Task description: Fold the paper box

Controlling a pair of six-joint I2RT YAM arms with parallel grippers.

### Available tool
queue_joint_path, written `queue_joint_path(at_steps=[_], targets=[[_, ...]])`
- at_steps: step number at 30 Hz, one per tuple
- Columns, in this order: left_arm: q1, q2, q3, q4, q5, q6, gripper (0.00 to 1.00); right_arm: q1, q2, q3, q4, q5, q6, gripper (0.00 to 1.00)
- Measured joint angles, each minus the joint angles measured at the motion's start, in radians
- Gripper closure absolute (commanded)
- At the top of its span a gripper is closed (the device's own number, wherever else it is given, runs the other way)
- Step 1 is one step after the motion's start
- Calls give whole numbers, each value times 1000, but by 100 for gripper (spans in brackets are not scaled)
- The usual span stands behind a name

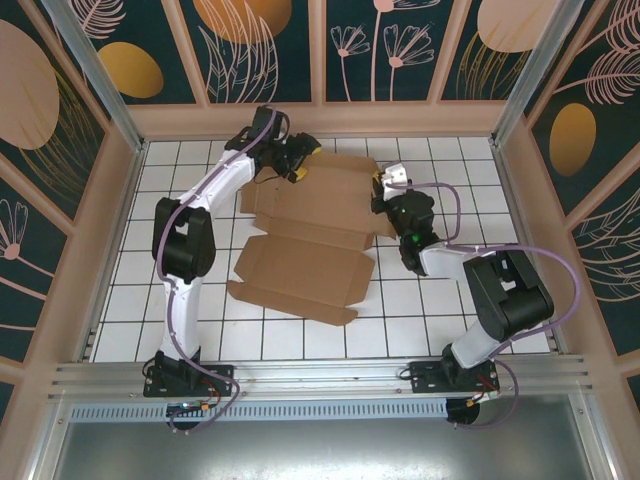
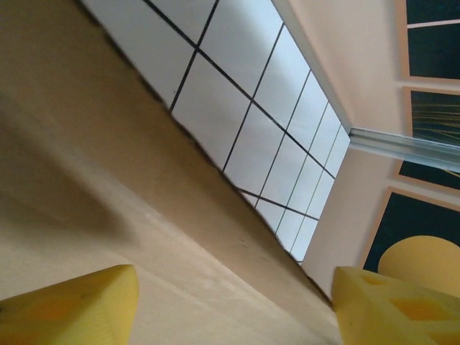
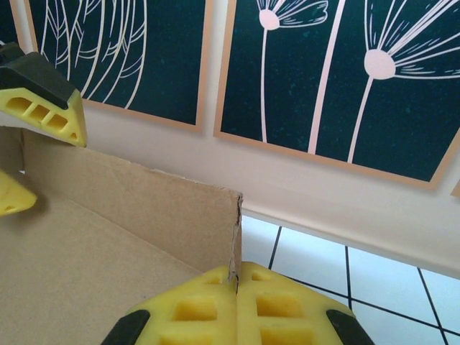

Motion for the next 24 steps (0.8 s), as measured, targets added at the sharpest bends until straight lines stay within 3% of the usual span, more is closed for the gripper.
queue_joint_path(at_steps=[8, 16, 24], targets=[[3, -29, 35, -28, -2, -15, 23, 40, -2, -30, 105, 47, -82, 99], [10, -24, 111, -36, -1, -20, 30, 55, -2, -51, 171, 73, -139, 97], [12, -2, 111, -54, -2, -19, 27, 75, -2, -56, 205, 97, -196, 95]])
